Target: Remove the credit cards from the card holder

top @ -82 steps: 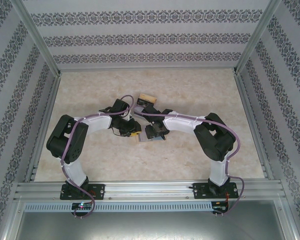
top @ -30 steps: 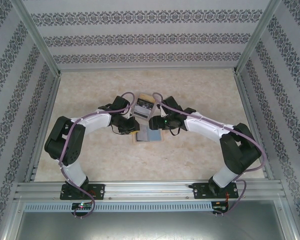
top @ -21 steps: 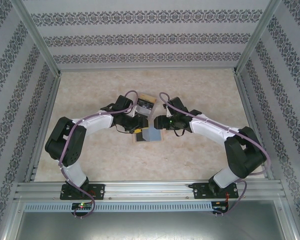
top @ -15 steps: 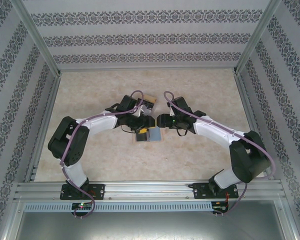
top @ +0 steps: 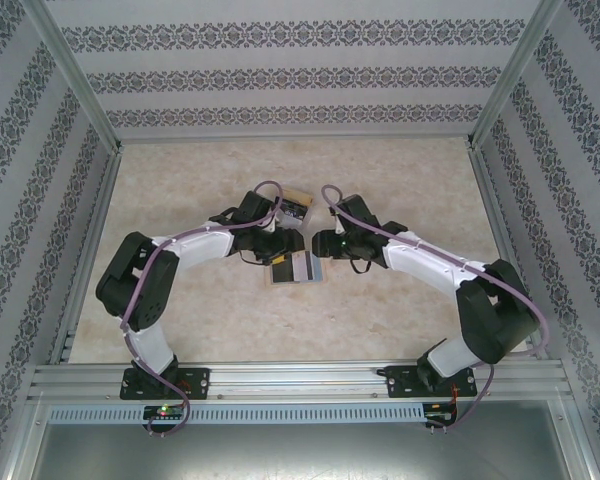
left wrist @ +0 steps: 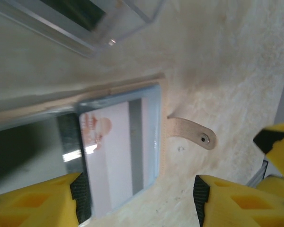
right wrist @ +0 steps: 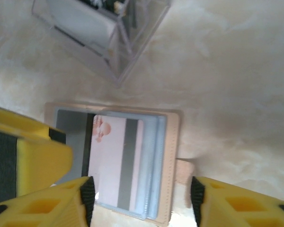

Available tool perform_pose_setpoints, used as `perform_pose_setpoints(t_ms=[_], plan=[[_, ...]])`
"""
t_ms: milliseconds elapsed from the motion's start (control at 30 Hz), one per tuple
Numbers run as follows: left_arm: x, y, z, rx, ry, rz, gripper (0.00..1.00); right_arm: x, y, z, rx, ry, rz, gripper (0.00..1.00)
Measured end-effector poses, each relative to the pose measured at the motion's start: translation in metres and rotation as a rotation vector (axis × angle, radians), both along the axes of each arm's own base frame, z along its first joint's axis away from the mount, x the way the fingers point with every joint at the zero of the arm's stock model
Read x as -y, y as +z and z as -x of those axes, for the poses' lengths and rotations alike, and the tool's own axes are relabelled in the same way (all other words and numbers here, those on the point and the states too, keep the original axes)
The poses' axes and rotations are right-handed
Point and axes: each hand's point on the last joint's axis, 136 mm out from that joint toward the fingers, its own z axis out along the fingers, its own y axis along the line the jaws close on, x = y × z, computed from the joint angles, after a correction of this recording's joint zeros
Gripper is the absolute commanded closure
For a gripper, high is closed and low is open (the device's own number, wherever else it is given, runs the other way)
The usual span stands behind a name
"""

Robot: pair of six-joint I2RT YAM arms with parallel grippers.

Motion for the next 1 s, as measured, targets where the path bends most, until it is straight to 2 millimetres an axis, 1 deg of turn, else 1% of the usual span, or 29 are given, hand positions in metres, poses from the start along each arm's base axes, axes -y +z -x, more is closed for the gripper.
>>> perform_pose_setpoints(t_ms=[133, 267, 400, 467, 567, 767, 867, 1000], plan=[[-0.006, 0.000, -0.002, 0.002, 0.024, -0.014, 0.44, -0.021, -0.007, 0.004, -0.014, 0.055, 0.020, 0.56], [-0.010, -0.006, 0.001, -0.017, 0.040, -0.026, 0.50, -0.030, -0.021, 0.006, -0.052, 0.072, 0.044, 0.58], [-0.011, -0.008, 0.002, -0.026, 0.046, -0.026, 0.57, -0.031, -0.038, 0.006, -0.099, 0.070, 0.068, 0.65], [-0.011, -0.010, 0.002, -0.035, 0.047, -0.028, 0.60, -0.032, -0.047, 0.007, -0.129, 0.069, 0.077, 0.65], [-0.010, -0.018, 0.004, -0.055, 0.043, -0.034, 0.63, -0.031, -0.057, 0.011, -0.161, 0.069, 0.090, 0.65], [-0.008, -0.031, 0.006, -0.095, 0.032, -0.036, 0.67, -0.033, -0.064, 0.010, -0.189, 0.073, 0.101, 0.66], [-0.007, -0.032, 0.006, -0.101, 0.029, -0.033, 0.69, -0.033, -0.067, 0.010, -0.198, 0.074, 0.101, 0.66], [-0.006, -0.033, 0.007, -0.109, 0.023, -0.027, 0.69, -0.031, -0.069, 0.010, -0.208, 0.069, 0.107, 0.66]])
